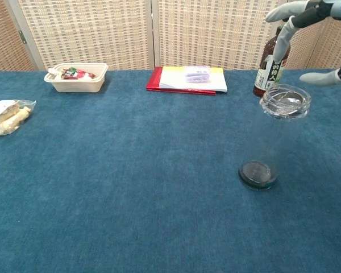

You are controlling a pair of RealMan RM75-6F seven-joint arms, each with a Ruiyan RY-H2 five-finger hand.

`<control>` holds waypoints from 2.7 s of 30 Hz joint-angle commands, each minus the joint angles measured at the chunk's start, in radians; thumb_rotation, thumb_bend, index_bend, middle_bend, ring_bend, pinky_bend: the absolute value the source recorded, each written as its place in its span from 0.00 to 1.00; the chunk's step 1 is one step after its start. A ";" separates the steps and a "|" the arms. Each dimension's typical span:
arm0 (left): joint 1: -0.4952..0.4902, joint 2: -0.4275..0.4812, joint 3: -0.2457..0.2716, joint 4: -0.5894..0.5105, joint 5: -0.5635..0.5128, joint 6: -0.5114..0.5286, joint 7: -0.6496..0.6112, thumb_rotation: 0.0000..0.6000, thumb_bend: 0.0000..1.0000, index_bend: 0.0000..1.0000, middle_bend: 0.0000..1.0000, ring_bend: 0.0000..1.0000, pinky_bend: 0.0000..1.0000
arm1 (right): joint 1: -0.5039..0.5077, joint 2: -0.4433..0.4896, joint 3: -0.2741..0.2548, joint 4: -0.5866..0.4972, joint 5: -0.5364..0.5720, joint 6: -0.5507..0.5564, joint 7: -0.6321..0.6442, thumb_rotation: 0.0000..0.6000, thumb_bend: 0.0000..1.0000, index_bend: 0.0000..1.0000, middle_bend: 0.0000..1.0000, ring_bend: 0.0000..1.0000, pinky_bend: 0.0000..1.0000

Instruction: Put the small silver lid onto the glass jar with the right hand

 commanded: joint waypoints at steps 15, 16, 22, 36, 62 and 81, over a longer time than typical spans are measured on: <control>-0.004 -0.013 -0.004 -0.009 -0.011 -0.017 0.045 1.00 0.39 0.00 0.05 0.00 0.00 | -0.066 0.093 -0.083 -0.032 -0.114 -0.018 0.048 1.00 0.36 0.37 0.00 0.00 0.00; -0.004 -0.012 -0.004 -0.009 -0.011 -0.016 0.043 1.00 0.39 0.00 0.05 0.00 0.00 | -0.065 0.090 -0.083 -0.030 -0.112 -0.020 0.047 1.00 0.36 0.37 0.00 0.00 0.00; -0.003 -0.009 -0.002 -0.010 -0.005 -0.012 0.037 1.00 0.39 0.00 0.05 0.00 0.00 | -0.059 0.067 -0.084 -0.013 -0.094 -0.043 0.039 1.00 0.36 0.37 0.00 0.00 0.00; -0.002 -0.009 -0.004 -0.009 -0.007 -0.010 0.031 1.00 0.39 0.00 0.05 0.00 0.00 | -0.059 0.041 -0.089 0.026 -0.076 -0.060 0.040 1.00 0.36 0.37 0.00 0.00 0.00; -0.005 -0.016 -0.007 -0.009 -0.014 -0.022 0.060 1.00 0.39 0.00 0.05 0.00 0.00 | -0.179 0.119 -0.108 0.027 -0.266 0.153 0.227 1.00 0.35 0.24 0.00 0.00 0.00; -0.057 -0.060 -0.009 -0.002 -0.046 -0.138 0.141 1.00 0.39 0.00 0.05 0.00 0.00 | -0.507 -0.148 -0.187 0.563 -0.328 0.576 0.386 1.00 0.33 0.01 0.00 0.00 0.00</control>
